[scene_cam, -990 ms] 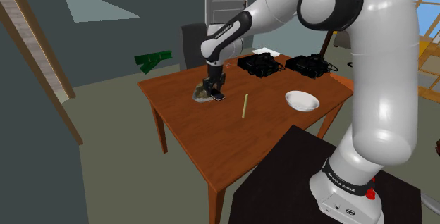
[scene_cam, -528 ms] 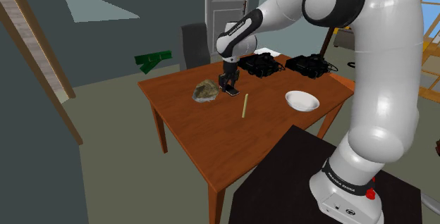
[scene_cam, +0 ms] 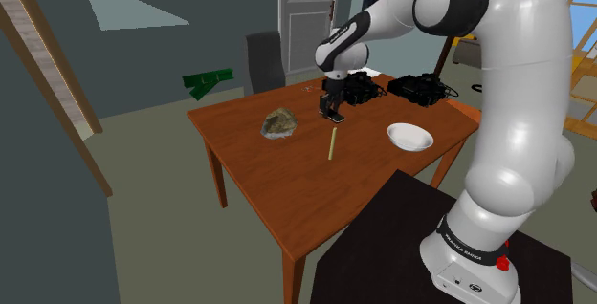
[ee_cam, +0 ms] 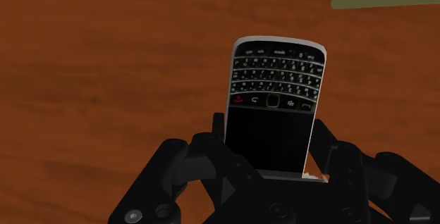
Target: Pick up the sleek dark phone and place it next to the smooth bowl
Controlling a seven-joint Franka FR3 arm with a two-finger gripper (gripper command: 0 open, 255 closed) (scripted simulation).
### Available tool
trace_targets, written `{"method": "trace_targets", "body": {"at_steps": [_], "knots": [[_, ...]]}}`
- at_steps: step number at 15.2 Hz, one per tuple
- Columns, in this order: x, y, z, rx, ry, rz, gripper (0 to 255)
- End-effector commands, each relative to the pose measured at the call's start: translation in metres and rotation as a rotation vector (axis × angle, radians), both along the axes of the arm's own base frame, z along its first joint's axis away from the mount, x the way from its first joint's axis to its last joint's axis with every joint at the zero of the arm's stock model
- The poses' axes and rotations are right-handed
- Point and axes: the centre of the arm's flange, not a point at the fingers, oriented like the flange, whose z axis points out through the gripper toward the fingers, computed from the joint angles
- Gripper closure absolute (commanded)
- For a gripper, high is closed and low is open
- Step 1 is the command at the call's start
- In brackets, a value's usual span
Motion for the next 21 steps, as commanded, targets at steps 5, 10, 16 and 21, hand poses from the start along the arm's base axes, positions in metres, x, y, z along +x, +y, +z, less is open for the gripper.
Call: {"method": "trace_targets", "body": {"at_steps": [5, 10, 16, 21], "knots": [[-0.020, -0.074, 0.001, 0.000, 0.000, 0.002, 255], [-0.037, -0.138, 0.001, 0.000, 0.000, 0.002, 255], [-0.045, -0.170, -0.015, 0.000, 0.000, 0.002, 255], [-0.045, -0.170, -0.042, 0.000, 0.000, 0.002, 255]]}}
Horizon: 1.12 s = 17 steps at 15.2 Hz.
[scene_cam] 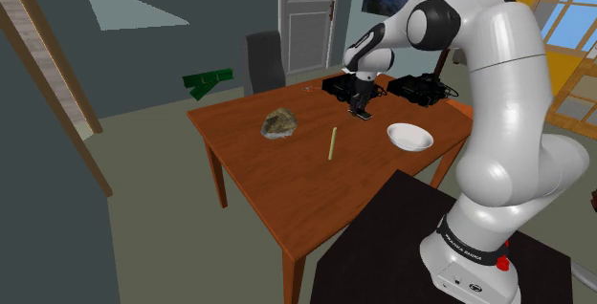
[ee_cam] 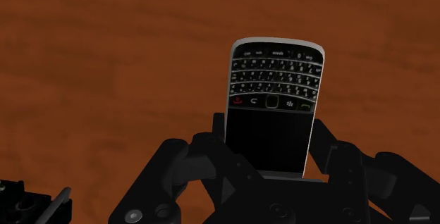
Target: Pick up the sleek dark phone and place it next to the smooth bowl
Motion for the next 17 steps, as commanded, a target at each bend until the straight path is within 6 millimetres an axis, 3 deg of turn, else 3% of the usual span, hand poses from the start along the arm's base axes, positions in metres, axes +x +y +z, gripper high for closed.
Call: {"method": "trace_targets", "body": {"at_steps": [1, 15, 17], "knots": [[0.001, 0.000, -0.011, 0.000, 0.000, 0.000, 255], [0.001, 0.000, -0.086, 0.000, 0.000, 0.000, 255], [0.001, 0.000, -0.086, 0.000, 0.000, 0.000, 255]]}}
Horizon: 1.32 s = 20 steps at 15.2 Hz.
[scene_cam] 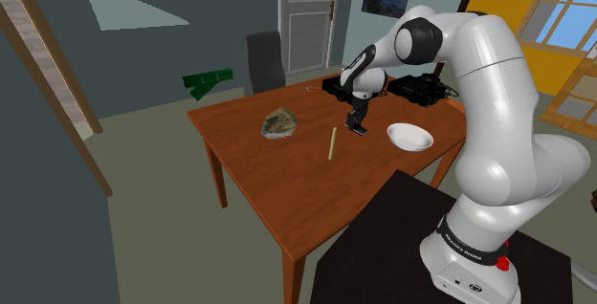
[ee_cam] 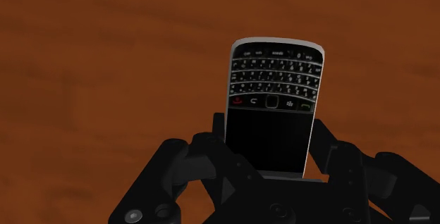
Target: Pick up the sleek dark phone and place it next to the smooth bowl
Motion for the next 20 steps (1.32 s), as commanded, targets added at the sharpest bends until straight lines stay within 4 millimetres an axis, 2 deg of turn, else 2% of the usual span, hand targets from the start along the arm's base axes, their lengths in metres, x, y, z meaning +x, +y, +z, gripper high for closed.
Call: {"method": "trace_targets", "body": {"at_steps": [1, 6, 7, 12, 16, 20], "knots": [[0.000, 0.000, -0.002, 0.000, -0.001, 0.000, 255], [0.000, 0.000, -0.002, 0.000, -0.001, 0.000, 255], [0.000, 0.000, -0.002, 0.000, -0.001, 0.000, 0], [0.000, 0.000, -0.002, 0.000, -0.001, 0.000, 0], [0.001, -0.003, 0.048, 0.000, -0.001, 0.000, 0], [0.001, -0.003, 0.048, 0.000, -0.001, 0.000, 0]]}}
